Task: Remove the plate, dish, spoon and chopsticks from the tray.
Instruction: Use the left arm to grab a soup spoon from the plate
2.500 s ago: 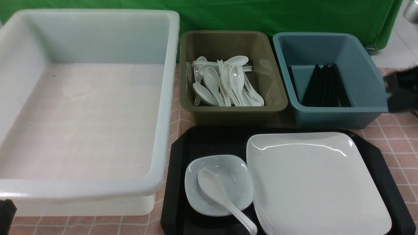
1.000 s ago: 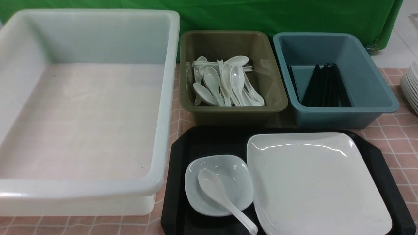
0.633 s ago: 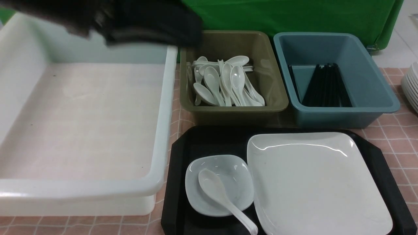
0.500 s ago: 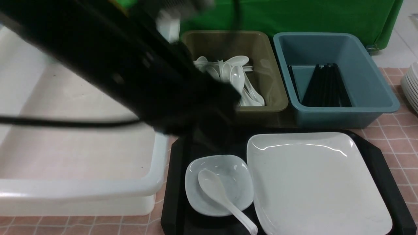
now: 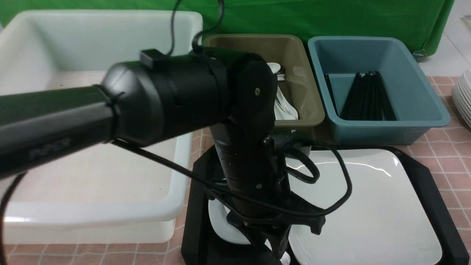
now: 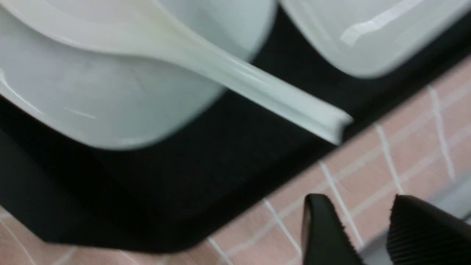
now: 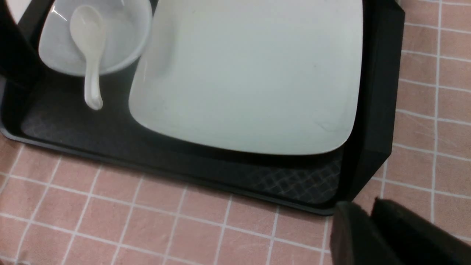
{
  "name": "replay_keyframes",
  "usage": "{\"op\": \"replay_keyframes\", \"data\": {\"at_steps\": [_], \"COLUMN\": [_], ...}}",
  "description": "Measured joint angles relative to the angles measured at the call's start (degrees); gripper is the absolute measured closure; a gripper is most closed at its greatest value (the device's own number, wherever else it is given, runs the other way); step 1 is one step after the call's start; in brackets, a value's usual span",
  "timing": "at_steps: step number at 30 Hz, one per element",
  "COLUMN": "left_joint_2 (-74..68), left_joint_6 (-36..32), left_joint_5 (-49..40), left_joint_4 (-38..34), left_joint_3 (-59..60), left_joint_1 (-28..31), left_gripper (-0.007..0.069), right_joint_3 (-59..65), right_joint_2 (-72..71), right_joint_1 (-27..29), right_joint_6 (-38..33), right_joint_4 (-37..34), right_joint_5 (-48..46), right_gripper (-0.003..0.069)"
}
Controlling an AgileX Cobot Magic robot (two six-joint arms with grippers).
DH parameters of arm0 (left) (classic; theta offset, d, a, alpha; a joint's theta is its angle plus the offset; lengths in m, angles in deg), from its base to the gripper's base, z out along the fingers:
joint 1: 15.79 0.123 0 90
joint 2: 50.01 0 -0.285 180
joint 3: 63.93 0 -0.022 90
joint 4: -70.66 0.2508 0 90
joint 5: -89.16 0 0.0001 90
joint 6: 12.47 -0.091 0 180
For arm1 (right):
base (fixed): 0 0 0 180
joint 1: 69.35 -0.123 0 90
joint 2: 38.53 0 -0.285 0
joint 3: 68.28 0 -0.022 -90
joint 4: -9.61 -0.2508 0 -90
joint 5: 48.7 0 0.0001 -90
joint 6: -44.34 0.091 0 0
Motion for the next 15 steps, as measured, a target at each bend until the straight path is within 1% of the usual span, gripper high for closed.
{"op": "replay_keyframes", "data": {"at_steps": [1,2,4,7,10,15], "left_joint_2": [-1.59,-1.59,-4.32,-5.42,-5.98,-6.66], "left_joint_6": [0.21,0.29,1.83,4.56,6.38,7.39], "left_joint_5": [0.06,0.06,-0.15,0.44,1.98,2.1], "left_joint_4": [0.26,0.26,0.58,0.88,1.4,1.68], "left_joint_3": [-0.45,-0.53,-1.19,-1.37,-1.71,-1.71], "left_joint_1": [0.56,0.67,2.06,3.36,4.32,5.31], "left_gripper": [0.033,0.033,0.025,0.0197,0.0176,0.0186], "right_joint_3": [0.0,0.0,0.0,0.0,0.0,0.0], "right_joint_2": [0.0,0.0,0.0,0.0,0.0,0.0], "right_joint_1": [0.0,0.0,0.0,0.0,0.0,0.0], "right_joint_6": [0.0,0.0,0.0,0.0,0.05,0.05], "right_joint_4": [0.0,0.0,0.0,0.0,-0.05,-0.05], "right_joint_5": [-0.07,-0.07,-0.13,-0.13,-0.13,-0.13], "right_gripper": [0.0524,0.0524,0.052,0.0517,0.0512,0.0508]}}
